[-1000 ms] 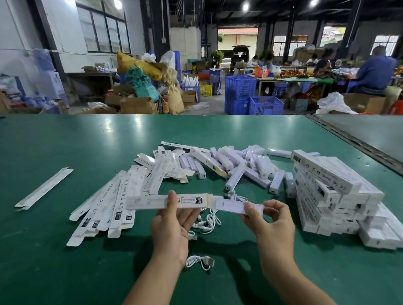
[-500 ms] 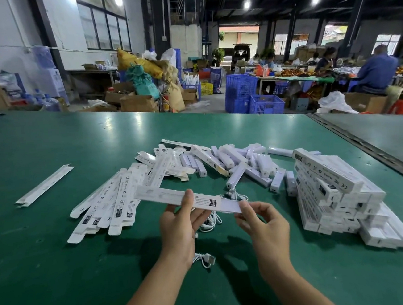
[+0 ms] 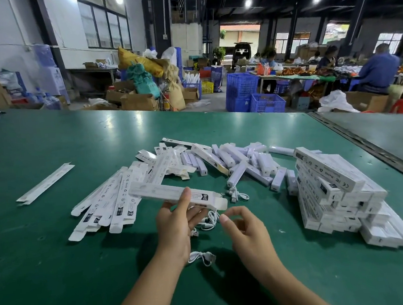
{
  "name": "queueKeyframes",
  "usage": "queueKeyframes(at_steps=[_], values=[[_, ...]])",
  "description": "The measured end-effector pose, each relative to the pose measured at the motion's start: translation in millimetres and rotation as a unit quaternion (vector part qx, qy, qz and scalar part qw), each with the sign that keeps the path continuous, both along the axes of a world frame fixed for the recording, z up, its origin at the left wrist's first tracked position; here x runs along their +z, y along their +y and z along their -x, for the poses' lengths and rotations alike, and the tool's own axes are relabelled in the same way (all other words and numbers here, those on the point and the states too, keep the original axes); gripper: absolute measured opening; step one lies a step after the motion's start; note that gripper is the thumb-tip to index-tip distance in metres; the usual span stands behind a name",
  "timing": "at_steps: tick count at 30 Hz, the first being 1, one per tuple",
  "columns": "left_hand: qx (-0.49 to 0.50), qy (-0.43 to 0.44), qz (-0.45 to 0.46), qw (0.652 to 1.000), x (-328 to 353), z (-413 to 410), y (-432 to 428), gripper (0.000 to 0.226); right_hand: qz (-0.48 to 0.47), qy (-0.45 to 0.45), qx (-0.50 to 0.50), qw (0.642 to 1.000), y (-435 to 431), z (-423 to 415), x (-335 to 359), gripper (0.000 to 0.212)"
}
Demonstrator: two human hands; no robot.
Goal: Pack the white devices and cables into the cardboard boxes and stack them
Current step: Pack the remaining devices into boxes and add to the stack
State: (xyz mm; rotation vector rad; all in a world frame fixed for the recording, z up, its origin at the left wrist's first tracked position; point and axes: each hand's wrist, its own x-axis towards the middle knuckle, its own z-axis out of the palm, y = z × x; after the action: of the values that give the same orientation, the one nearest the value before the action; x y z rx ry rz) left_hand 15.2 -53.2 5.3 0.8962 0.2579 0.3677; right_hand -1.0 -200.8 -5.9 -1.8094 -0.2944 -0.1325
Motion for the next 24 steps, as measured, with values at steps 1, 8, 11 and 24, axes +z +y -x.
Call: queueKeyframes(at_steps=[1, 8, 11, 24], values=[[0.008, -0.002, -0.002, 1.000, 0.0, -0.4, 1.2, 0.010, 0.056, -0.049, -0.012, 0.997, 0.8, 2.0, -2.7, 0.013], [0.047, 0.009, 0.007, 0.999, -1.5, -1.7, 7.0, 0.012, 0.374, -0.217, 0.153, 0.889, 18.7, 8.1, -15.5, 0.030], [0.047, 0.010, 0.002, 0.999, -2.1, -1.7, 6.9, 0.012, 0.369, -0.232, 0.151, 0.887, 13.1, 2.1, -14.5, 0.027], [0.040, 0.021, 0.002, 0.999, -4.1, -1.1, 9.4, 0.015, 0.436, -0.165, 0.090, 0.880, 12.9, 20.5, -8.1, 0.044]])
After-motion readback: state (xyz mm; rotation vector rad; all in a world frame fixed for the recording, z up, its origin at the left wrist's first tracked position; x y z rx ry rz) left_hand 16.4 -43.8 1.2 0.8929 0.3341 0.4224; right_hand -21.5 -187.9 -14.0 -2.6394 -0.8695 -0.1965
